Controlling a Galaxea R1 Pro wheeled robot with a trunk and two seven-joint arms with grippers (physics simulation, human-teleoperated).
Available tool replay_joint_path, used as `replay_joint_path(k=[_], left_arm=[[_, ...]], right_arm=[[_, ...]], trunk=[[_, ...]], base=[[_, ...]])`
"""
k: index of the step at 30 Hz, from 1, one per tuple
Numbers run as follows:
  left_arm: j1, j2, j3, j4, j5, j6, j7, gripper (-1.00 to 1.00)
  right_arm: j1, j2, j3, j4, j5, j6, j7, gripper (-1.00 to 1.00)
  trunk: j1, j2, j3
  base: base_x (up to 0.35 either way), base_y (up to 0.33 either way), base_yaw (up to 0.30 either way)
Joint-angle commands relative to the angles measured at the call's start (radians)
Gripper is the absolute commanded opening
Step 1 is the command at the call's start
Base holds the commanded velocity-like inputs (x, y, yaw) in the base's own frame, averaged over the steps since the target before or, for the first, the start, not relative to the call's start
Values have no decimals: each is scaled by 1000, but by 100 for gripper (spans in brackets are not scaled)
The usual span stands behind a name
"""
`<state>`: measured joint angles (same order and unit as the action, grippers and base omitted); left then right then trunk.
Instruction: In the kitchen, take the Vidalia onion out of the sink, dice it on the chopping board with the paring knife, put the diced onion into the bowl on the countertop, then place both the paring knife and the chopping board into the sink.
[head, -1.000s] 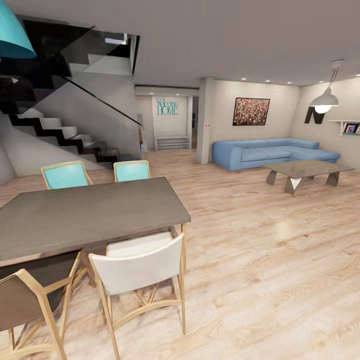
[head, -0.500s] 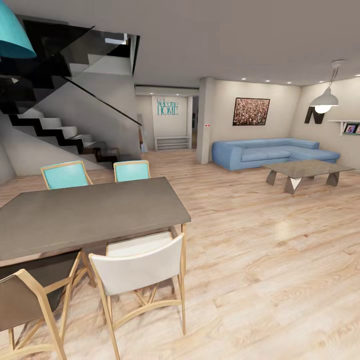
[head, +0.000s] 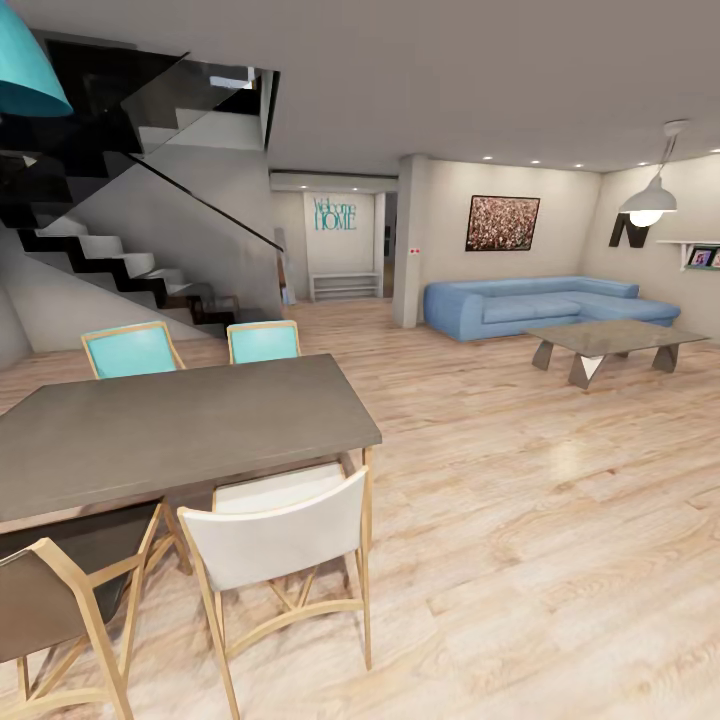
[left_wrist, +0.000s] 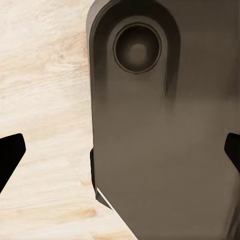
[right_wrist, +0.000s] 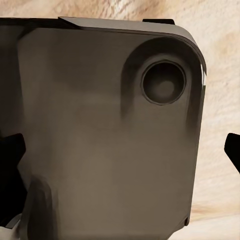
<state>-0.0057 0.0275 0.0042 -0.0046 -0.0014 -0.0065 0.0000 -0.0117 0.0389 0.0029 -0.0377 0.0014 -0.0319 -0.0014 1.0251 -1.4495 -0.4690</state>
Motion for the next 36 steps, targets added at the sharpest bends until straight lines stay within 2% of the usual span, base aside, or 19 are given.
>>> replay_joint_path(k=[1, 23, 30, 35, 36], left_arm=[[0, 0, 0, 0, 0, -1, 0, 100], [0, 0, 1, -3, 0, -8, 0, 100], [0, 1, 2, -3, 0, -91, 0, 100], [0, 1, 5, -18, 1, -203, 2, 100], [0, 3, 6, -56, 2, -227, 3, 100]], right_arm=[[-1, 0, 0, 1, 0, -3, 0, 100], [-1, -1, -1, 0, 0, -3, 0, 100], [-1, -2, -1, -12, 1, -29, 0, 100], [-1, -7, -2, -29, 1, -144, -3, 100], [-1, -10, -2, -64, 2, -184, -10, 100]], trunk=[[0, -1, -1], [0, -1, -1], [0, -1, -1], [0, -1, -1], [0, -1, -1]], base=[[0, 0, 0], [0, 0, 0], [0, 0, 0], [0, 0, 0], [0, 0, 0]])
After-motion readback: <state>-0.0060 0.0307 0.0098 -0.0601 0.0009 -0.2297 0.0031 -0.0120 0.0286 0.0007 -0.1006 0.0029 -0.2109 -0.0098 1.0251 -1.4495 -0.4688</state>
